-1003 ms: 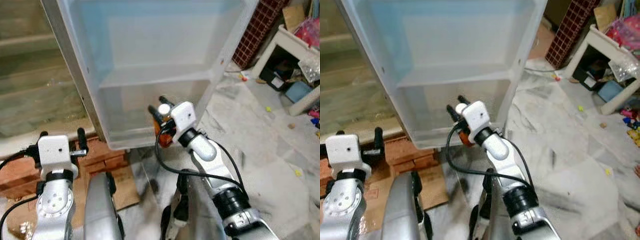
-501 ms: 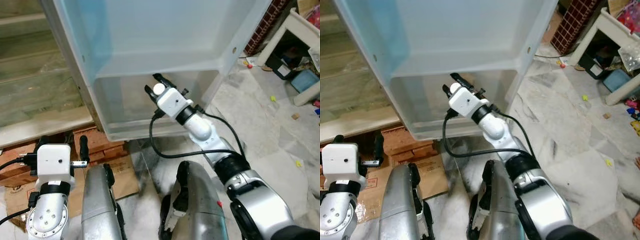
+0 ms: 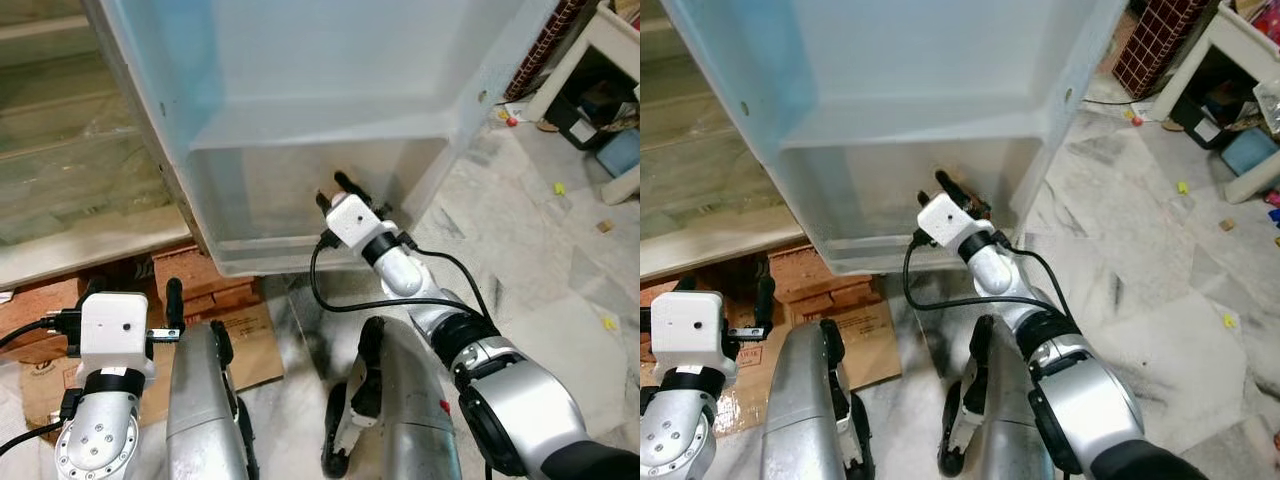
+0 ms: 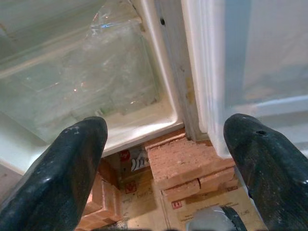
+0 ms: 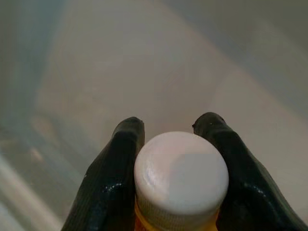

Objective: Restocking fridge

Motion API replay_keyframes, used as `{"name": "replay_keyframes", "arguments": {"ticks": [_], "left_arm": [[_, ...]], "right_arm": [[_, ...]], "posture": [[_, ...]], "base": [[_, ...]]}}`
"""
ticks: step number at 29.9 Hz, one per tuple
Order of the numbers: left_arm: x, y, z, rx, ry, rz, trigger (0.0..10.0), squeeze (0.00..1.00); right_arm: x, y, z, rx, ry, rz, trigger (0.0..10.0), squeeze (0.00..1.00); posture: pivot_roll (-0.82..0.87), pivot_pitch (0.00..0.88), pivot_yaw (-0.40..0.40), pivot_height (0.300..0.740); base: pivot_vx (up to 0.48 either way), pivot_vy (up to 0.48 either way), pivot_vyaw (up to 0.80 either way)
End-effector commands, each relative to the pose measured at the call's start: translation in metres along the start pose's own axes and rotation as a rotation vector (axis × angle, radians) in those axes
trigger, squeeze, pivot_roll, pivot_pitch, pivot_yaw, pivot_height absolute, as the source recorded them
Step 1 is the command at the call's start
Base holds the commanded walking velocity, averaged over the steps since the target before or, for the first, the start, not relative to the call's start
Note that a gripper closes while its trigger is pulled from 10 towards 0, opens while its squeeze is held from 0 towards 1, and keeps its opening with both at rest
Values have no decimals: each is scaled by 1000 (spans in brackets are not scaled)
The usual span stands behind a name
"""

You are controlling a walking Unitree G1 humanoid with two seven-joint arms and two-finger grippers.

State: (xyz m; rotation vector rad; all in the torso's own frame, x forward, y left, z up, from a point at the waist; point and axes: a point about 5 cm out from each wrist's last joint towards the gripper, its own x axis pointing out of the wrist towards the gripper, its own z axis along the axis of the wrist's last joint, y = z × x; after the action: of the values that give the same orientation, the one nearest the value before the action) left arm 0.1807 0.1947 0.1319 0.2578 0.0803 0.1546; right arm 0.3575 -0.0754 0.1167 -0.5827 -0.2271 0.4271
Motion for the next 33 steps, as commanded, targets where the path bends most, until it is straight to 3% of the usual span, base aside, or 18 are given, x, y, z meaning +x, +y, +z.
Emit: {"name": "replay_keyframes", "arguments": {"ticks": [1, 7, 16, 24, 25, 33], "left_arm": [[-2, 1, -1, 14, 13, -2, 10000, 0], [2, -1, -3, 12, 23, 11, 10000, 0], [6, 1, -5, 0, 42, 38, 10000, 0], [7, 2, -7, -2, 57, 54, 10000, 0], [7, 3, -7, -2, 60, 56, 10000, 0], [7, 2, -8, -3, 67, 63, 10000, 0]], "right_arm": [[-3, -6, -12, 29, 85, -37, 10000, 0], [0, -37, -23, -20, 227, -188, 10000, 0], [-6, -57, -37, -65, 376, -299, 10000, 0], [-9, -68, -41, -13, 426, -373, 10000, 0], [-7, -72, -38, 4, 407, -394, 10000, 1000], [-2, -84, -25, -38, 323, -455, 10000, 1000]], "posture": [[288, 265, -68, 505], [284, 257, -75, 505], [284, 246, -81, 505], [288, 244, -82, 505], [287, 243, -81, 505], [281, 243, -84, 505]], "base": [[0, 0, 0], [0, 0, 0], [0, 0, 0], [0, 0, 0], [0, 0, 0], [0, 0, 0]]}}
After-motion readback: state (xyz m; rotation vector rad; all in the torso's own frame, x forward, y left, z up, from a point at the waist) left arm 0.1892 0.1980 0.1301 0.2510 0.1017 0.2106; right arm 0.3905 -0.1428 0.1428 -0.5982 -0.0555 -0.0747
